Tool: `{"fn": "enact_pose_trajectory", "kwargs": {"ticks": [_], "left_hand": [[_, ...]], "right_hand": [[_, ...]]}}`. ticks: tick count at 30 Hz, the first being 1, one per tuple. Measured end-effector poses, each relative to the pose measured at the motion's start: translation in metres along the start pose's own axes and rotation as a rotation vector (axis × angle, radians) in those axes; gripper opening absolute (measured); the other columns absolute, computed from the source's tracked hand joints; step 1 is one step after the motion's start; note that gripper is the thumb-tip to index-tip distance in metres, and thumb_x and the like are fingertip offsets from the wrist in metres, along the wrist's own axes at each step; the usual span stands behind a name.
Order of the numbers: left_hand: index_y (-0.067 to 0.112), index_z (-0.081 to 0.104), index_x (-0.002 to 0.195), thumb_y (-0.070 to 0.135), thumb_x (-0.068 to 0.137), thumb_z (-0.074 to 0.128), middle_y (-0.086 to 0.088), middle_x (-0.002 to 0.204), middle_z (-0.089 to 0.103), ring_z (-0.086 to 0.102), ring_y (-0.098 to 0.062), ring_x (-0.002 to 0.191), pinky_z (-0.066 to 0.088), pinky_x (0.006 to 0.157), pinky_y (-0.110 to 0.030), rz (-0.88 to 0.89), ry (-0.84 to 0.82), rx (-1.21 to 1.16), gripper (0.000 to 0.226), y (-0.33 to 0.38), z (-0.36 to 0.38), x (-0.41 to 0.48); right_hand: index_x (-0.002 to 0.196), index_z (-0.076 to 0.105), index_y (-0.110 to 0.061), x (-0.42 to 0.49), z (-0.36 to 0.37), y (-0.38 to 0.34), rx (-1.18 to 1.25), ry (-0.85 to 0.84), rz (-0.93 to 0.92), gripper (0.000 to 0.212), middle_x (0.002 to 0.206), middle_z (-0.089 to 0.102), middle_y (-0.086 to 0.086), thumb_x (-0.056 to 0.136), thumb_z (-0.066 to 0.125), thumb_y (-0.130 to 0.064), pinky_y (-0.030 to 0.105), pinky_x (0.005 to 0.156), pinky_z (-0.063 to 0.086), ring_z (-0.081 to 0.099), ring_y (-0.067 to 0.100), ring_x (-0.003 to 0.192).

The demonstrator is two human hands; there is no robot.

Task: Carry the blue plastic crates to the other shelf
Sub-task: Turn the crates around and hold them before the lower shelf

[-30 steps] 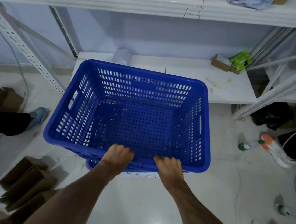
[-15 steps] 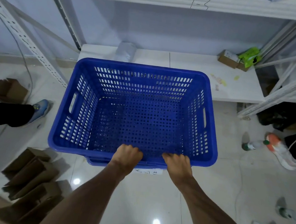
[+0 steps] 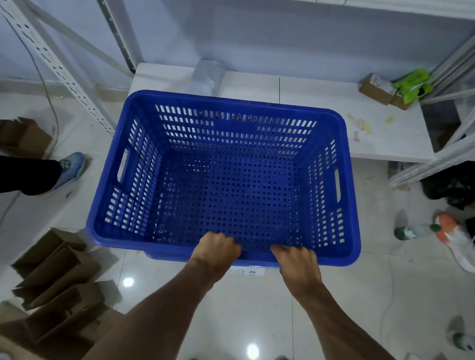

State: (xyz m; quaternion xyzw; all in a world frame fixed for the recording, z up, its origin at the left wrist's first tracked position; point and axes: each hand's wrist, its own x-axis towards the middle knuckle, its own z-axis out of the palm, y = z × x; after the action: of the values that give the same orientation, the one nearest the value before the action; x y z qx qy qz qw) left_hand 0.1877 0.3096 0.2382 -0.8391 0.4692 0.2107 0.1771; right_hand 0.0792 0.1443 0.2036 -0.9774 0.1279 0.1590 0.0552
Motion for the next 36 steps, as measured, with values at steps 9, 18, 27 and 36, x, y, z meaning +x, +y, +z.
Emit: {"fn": "enact_pose_trajectory", "kwargs": {"ticks": [9,18,27,36], "left_hand": [[0.019,0.066,0.086,-0.004,0.080,0.064,0.000,0.080,0.068,0.064,-0.020,0.074,0.043,0.059,-0.030,-0.001,-0.019,-0.007,0.024,0.010,0.001,-0.001],[0.019,0.067,0.093,-0.004,0.081,0.062,0.001,0.085,0.071,0.067,-0.021,0.079,0.041,0.060,-0.030,-0.023,0.039,-0.059,0.027,0.004,0.018,-0.005],[0.018,0.068,0.101,0.009,0.090,0.058,0.002,0.091,0.072,0.068,-0.019,0.080,0.051,0.066,-0.032,-0.164,0.021,-0.070,0.018,-0.033,0.042,-0.026],[0.021,0.067,0.103,0.009,0.091,0.058,0.002,0.095,0.072,0.068,-0.020,0.086,0.052,0.073,-0.034,-0.119,0.030,-0.026,0.019,-0.059,0.055,-0.038]], "right_hand": [[0.063,0.058,-0.012,-0.004,0.000,0.006,0.023,0.025,-0.032,0.030,0.051,0.054,0.002,0.061,0.075,0.012,0.026,0.039,0.038,0.049,0.024,0.039],[0.067,0.063,-0.013,-0.004,0.004,-0.002,-0.022,-0.018,0.066,0.026,0.053,0.060,0.003,0.063,0.075,0.010,0.028,0.042,0.046,0.055,0.023,0.044],[0.085,0.063,-0.015,0.004,-0.006,-0.049,-0.035,-0.108,-0.053,0.036,0.072,0.068,0.002,0.065,0.067,0.014,0.027,0.054,0.037,0.061,0.021,0.062],[0.054,0.058,-0.014,0.009,0.009,-0.062,-0.022,-0.072,-0.018,0.039,0.041,0.054,0.003,0.041,0.078,0.017,0.026,0.042,0.030,0.052,0.025,0.035]]}}
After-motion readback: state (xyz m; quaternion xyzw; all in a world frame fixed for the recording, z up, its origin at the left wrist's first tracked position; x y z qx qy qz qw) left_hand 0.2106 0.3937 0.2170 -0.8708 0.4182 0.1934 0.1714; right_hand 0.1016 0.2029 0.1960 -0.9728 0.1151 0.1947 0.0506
